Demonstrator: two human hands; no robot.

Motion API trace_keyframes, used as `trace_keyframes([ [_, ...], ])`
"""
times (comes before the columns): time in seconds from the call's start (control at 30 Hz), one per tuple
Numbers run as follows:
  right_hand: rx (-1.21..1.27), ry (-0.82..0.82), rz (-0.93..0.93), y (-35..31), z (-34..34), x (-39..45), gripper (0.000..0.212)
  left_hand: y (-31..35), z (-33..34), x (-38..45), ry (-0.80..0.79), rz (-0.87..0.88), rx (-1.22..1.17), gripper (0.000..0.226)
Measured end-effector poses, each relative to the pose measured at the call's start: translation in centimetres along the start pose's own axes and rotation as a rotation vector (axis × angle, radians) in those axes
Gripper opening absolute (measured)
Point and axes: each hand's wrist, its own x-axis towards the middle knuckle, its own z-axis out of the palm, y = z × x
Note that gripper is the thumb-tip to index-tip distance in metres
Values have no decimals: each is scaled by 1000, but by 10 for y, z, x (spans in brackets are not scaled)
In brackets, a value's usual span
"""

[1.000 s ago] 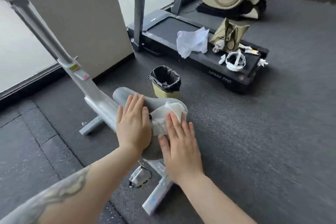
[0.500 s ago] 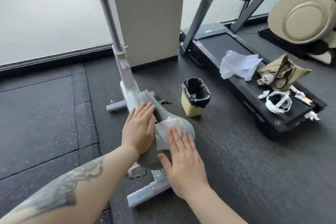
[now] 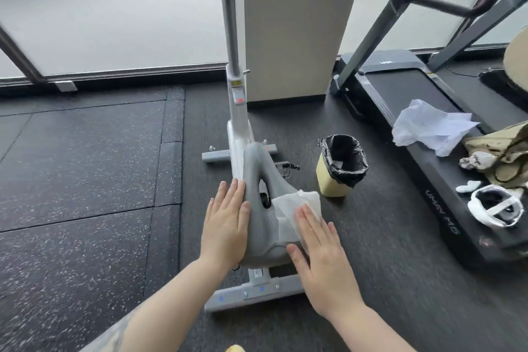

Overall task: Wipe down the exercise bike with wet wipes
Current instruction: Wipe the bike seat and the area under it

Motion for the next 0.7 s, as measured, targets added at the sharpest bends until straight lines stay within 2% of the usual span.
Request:
trace_keyframes([
  [0.1,64,46,73,-7,2,37,75,-1,2,2,18,8,-44,60],
  [0.17,82,40,40,-11,3,56,69,-3,3,3,36,4,-101,58],
  [0.3,51,42,-248,-2,-4,47,43,-3,7,2,160,5,-207,53],
  [0.4,-101,-3,-371,-4,-4,45,41,-1,11,2,195,-61,-223,50],
  [0.5,-262,17,-266,-29,11,71,44,0,9,2,226,-120,-323,44],
  [0.6,-175,58,-142,-42,23,67,41,0,11,-3,302,-249,-493,31],
  [0.7,-102,112,-242,-31,19,33,38,5,14,-8,339,-421,-630,32],
])
